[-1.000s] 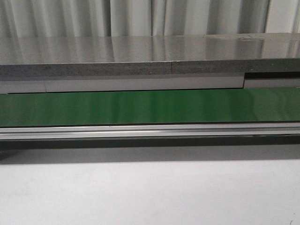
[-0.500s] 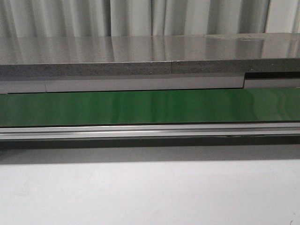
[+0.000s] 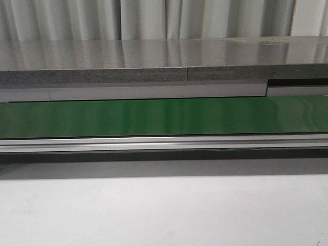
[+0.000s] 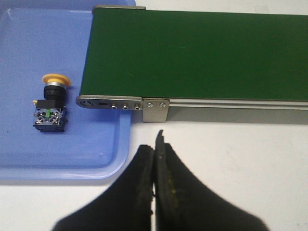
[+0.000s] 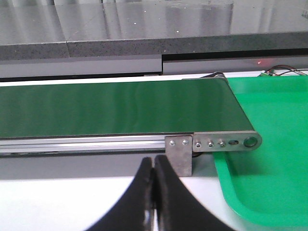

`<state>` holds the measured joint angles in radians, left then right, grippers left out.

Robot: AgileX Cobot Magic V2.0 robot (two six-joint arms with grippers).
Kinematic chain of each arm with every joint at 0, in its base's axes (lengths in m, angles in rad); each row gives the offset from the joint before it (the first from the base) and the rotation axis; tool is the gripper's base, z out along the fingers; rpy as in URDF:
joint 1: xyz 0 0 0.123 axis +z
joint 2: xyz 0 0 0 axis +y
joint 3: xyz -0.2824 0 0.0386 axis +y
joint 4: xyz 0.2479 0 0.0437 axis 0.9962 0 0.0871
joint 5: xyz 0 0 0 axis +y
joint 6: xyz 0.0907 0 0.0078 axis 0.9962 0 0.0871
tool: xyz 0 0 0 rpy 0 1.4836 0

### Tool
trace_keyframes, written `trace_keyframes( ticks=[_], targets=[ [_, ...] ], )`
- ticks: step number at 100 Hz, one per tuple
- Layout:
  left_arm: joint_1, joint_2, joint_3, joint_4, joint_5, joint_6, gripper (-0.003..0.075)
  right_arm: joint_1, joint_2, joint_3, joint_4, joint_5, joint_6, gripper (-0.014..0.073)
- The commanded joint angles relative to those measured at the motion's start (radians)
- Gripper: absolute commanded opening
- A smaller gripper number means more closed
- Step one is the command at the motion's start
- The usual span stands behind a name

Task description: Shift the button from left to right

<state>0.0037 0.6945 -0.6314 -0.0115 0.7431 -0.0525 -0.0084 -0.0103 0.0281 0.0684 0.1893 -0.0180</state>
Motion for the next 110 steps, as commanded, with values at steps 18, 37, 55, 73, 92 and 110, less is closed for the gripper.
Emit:
trace_keyframes(
  ticks=[18, 37, 55, 73, 92, 110],
  targets=[
    [-0.008, 0.005, -0.034, -0.009, -0.061, -0.008, 0.0359, 0.0, -0.019, -0.015, 0.001, -0.077, -0.001, -0.0067],
    [-0.008, 0.005, -0.034, -0.011, -0.056, -0.008, 0.0608, 0.0, -0.019, -0.015, 0.001, -0.077, -0.001, -0.0067],
    [-0.006, 0.034, -0.082, -0.003, -0.021, -0.008, 0.0607, 0.0, -0.019, -0.015, 0.001, -0.077, -0.001, -0.0067],
    [0.086, 0.159, -0.207, 0.017, 0.021, -0.008, 0.0607, 0.0, -0.019, -0.015, 0.001, -0.077, -0.001, -0.0067],
    [0.252, 0.331, -0.335, 0.018, 0.023, 0.024, 0.0607, 0.0, -0.019, -0.015, 0.001, -0.077, -0.001, -0.0067],
    [0.356, 0.52, -0.409, 0.018, 0.026, 0.065, 0.0607, 0.0, -0.019, -0.015, 0.001, -0.076, -0.001, -0.0067]
  ],
)
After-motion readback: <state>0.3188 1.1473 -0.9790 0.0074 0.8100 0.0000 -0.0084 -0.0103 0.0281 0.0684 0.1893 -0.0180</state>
